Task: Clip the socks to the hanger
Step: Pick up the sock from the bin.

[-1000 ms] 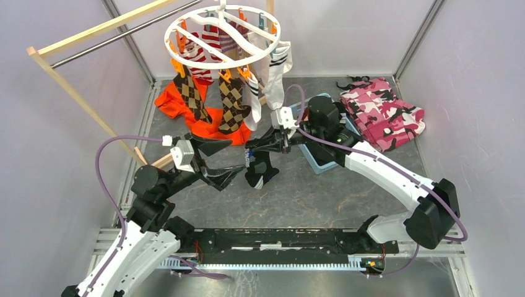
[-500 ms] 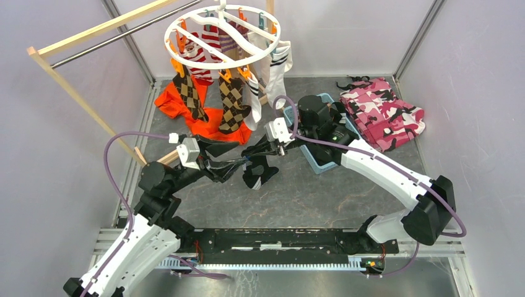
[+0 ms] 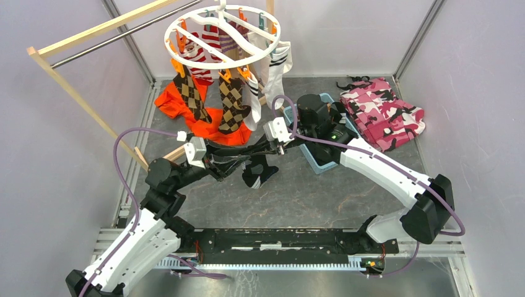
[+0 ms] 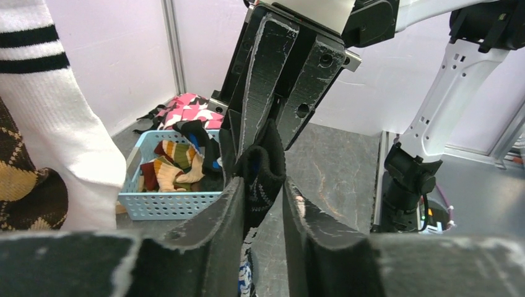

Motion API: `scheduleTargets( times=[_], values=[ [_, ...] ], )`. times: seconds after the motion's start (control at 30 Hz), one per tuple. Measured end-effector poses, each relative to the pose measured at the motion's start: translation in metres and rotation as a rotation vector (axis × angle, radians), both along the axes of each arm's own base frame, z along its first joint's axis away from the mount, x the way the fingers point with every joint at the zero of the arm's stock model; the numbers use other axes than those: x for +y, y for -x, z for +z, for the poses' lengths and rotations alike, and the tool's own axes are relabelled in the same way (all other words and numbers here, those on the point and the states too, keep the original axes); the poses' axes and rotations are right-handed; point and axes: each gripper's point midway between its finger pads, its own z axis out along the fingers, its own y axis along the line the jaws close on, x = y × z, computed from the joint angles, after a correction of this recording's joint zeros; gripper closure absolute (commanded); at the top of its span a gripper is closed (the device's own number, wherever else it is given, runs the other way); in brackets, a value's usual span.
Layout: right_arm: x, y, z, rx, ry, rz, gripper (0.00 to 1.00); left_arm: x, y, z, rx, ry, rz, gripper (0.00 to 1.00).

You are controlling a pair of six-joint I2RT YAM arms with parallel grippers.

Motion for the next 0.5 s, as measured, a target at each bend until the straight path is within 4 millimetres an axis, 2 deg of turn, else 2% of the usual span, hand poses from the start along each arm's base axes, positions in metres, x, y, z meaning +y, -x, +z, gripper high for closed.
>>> scheduleTargets(
  times=[0.07,0.13,0.17,0.23,0.33,0.4,0.5],
  values=[
    [0.0,0.0,0.0,0.001,0.0,0.001,1.0,-0.001,0.0,-0.002,0.009,0.001,-0.005,0.87],
    [0.0,0.001,0.0,0.002,0.0,0.005,0.99,-0.001,0.0,-0.001,0.011,0.005,-0.007,0.97],
    [0.0,0.001,0.0,0.002,-0.001,0.007,0.96,-0.001,0.0,-0.001,0.011,0.007,-0.008,0.98],
    [0.0,0.002,0.0,0.003,-0.001,0.01,0.85,-0.001,0.0,0.0,0.01,0.009,-0.008,0.98],
    [0.0,0.002,0.0,0.007,0.001,0.007,0.57,0.0,0.003,0.002,0.003,0.014,-0.007,0.98],
    [-0.001,0.0,-0.002,0.015,0.012,-0.007,0.49,0.003,0.004,0.002,0.003,0.016,0.0,0.98],
    [-0.006,-0.008,-0.007,0.028,0.038,-0.047,0.44,0.012,0.008,0.001,0.012,0.023,0.038,0.98]
  ],
)
